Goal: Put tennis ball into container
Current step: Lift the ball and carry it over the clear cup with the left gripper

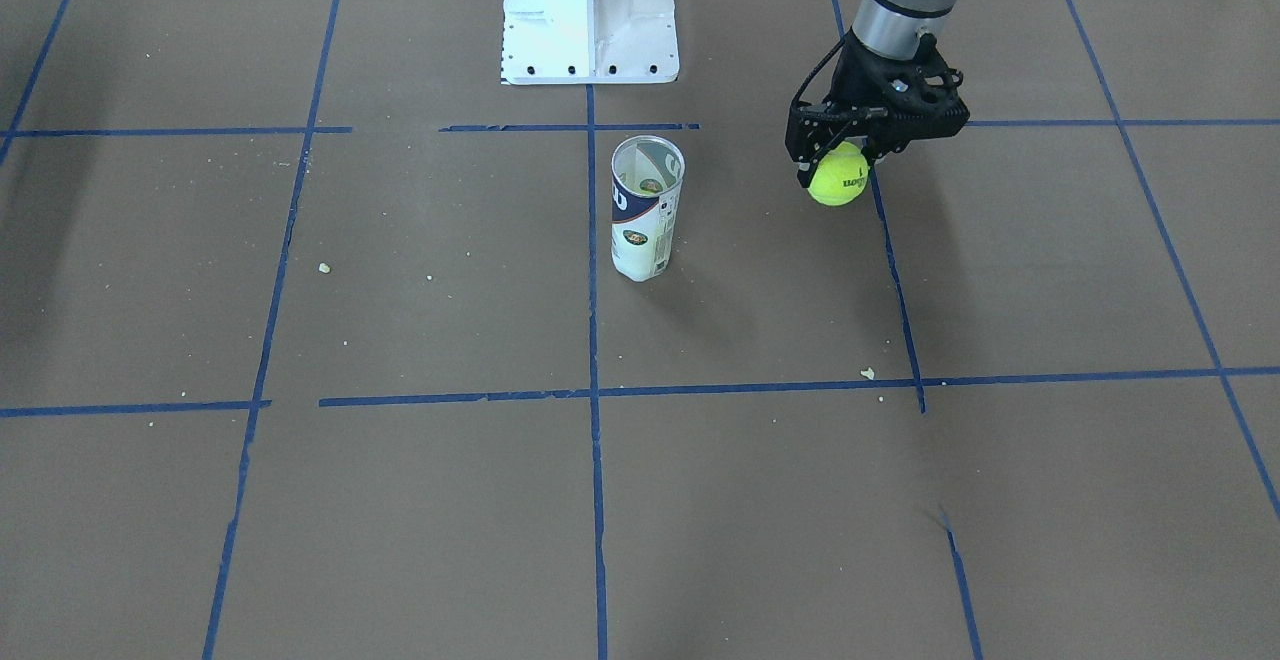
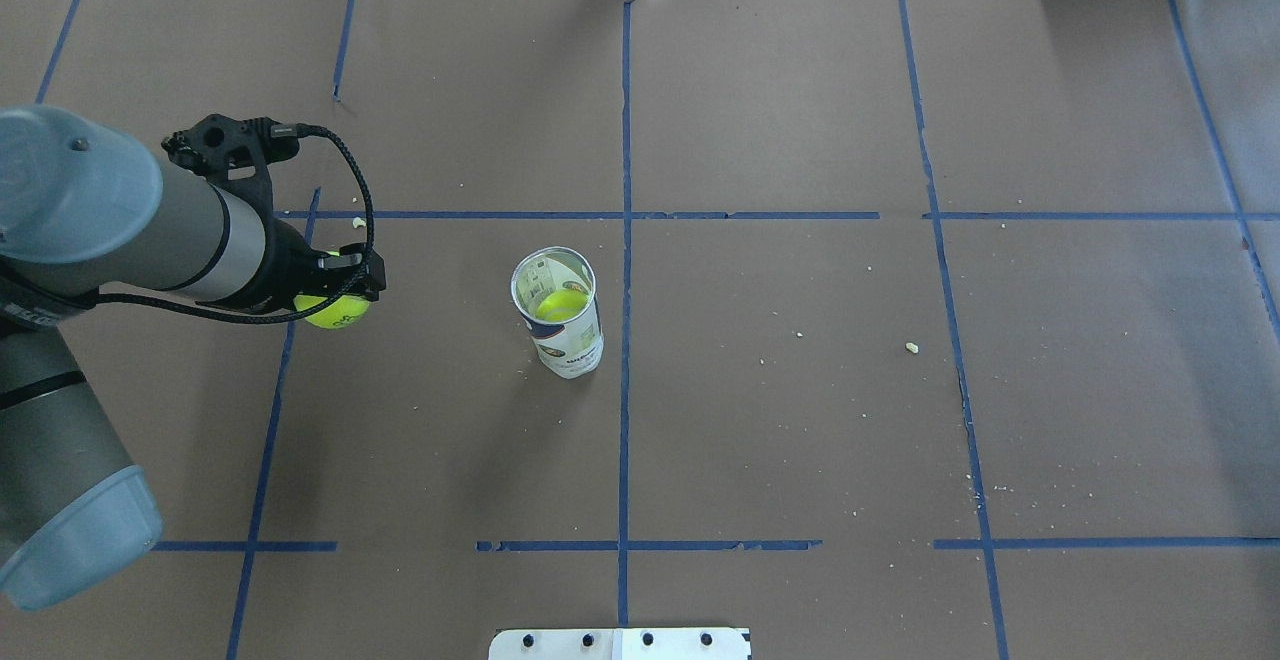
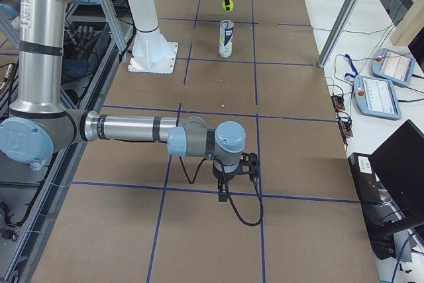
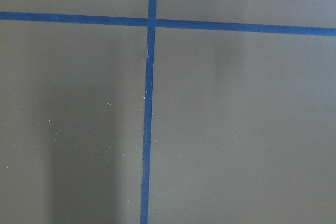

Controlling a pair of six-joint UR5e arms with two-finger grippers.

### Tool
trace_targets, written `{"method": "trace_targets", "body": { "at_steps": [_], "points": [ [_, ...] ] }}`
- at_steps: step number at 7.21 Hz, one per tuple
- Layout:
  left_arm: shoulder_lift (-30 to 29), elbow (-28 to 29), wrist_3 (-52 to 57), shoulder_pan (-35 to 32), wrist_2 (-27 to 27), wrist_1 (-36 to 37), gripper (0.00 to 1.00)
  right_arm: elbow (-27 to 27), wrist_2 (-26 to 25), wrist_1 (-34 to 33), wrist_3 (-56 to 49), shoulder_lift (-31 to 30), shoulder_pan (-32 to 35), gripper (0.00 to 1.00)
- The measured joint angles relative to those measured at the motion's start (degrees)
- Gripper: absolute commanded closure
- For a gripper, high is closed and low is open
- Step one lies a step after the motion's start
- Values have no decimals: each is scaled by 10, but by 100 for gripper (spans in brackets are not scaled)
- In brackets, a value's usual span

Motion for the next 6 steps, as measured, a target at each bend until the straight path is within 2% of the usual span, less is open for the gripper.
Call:
{"method": "trace_targets", "body": {
  "at_steps": [2,4,6],
  "points": [
    [-102,-14,-18,-6,-15,127,91,0,0,0,0,0,0,0],
    [-192,34,-63,-3,-28,160,90,0,0,0,0,0,0,0],
    [-255,104,-85,2,-37,161,89,0,0,0,0,0,0,0]
  ]
}}
